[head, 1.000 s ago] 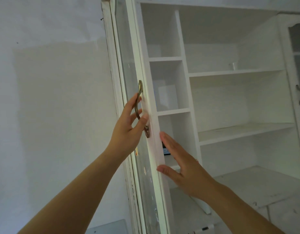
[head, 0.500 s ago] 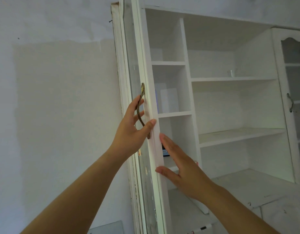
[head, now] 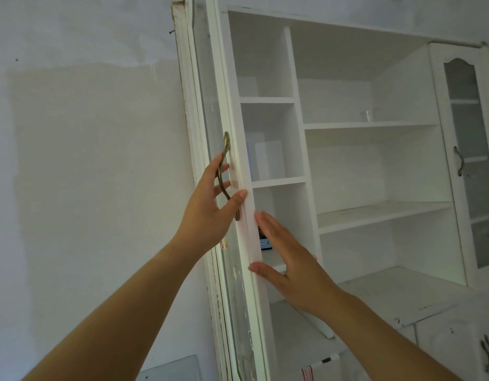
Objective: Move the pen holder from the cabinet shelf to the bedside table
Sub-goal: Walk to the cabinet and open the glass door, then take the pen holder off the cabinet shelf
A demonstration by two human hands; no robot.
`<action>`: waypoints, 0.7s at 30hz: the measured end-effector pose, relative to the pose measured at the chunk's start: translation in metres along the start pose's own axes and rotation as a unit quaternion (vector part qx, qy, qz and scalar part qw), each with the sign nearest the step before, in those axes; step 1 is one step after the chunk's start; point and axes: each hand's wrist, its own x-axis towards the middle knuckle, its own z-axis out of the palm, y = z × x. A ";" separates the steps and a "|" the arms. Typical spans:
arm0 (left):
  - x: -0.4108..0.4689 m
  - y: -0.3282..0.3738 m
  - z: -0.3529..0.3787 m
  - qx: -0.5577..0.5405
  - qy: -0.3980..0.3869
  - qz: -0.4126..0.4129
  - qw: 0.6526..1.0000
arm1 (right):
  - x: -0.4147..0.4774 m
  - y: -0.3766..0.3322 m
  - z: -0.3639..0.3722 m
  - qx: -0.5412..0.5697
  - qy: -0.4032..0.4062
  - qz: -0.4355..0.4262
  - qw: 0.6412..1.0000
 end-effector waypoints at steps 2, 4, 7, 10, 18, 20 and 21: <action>-0.005 0.001 -0.001 0.005 -0.003 -0.003 1.000 | 0.000 -0.001 -0.001 -0.002 0.007 -0.004 1.000; -0.012 0.003 -0.003 0.022 -0.007 -0.006 1.000 | -0.001 -0.003 -0.004 -0.007 0.012 -0.007 1.000; -0.024 0.006 -0.010 0.069 -0.010 -0.016 0.997 | -0.003 -0.003 -0.013 -0.007 0.022 -0.008 1.000; -0.039 0.014 -0.015 0.107 -0.002 -0.014 0.994 | -0.008 0.004 -0.022 0.011 0.028 -0.008 1.000; -0.075 0.046 -0.008 0.172 0.010 -0.019 0.985 | -0.028 0.037 -0.045 0.032 -0.019 0.000 0.999; -0.080 0.056 0.003 0.172 0.010 -0.023 0.985 | -0.037 0.048 -0.054 0.028 -0.032 0.009 0.999; -0.083 0.060 0.011 0.176 0.007 -0.020 0.984 | -0.041 0.055 -0.059 0.025 -0.040 0.010 0.999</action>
